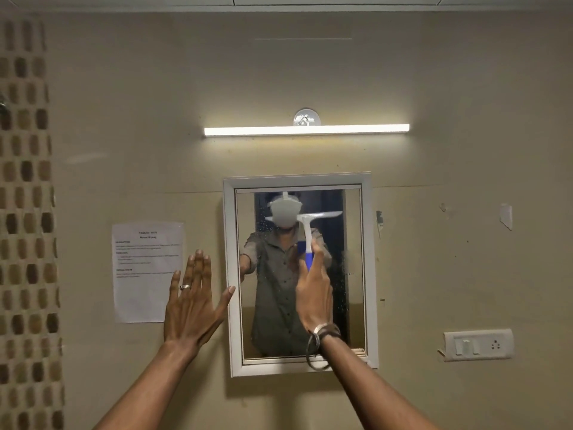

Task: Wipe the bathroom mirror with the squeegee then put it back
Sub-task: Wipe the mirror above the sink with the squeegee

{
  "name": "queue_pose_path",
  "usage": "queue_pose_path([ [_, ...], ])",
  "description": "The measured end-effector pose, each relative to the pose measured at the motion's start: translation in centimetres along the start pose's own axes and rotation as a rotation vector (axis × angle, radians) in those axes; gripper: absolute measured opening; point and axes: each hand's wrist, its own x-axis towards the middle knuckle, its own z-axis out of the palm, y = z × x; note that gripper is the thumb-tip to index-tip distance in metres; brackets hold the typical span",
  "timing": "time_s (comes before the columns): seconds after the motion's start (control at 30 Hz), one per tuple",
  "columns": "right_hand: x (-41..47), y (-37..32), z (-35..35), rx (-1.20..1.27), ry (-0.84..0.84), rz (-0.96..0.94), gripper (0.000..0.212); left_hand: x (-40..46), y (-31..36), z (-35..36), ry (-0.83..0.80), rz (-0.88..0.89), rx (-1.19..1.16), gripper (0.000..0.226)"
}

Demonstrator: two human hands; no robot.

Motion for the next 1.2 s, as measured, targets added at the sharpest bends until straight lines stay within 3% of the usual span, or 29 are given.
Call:
queue_pose_path([
  [0.23, -8.1, 3.6, 1.3, -0.037, -0.058, 0.129, 0.053, -1.1, -0.4, 0.1, -0.013, -0.009, -0.002, 0.094],
  [0.6, 3.5, -5.2, 3.5, 0.075, 0.031, -0.073, 0.036, -1.9, -2.6, 0.1, -0.005, -0.028, 0.048, 0.094],
  [0.8, 2.0, -4.3, 5.0, 0.107, 0.036, -0.048, 0.048, -2.6, -3.8, 0.2, 0.005, -0.042, 0.077, 0.092],
  [1.2, -10.6, 3.1, 4.4, 0.081, -0.183, 0.319, 0.051, -1.4, -1.1, 0.5, 0.027, 0.003, -0.012, 0.090],
])
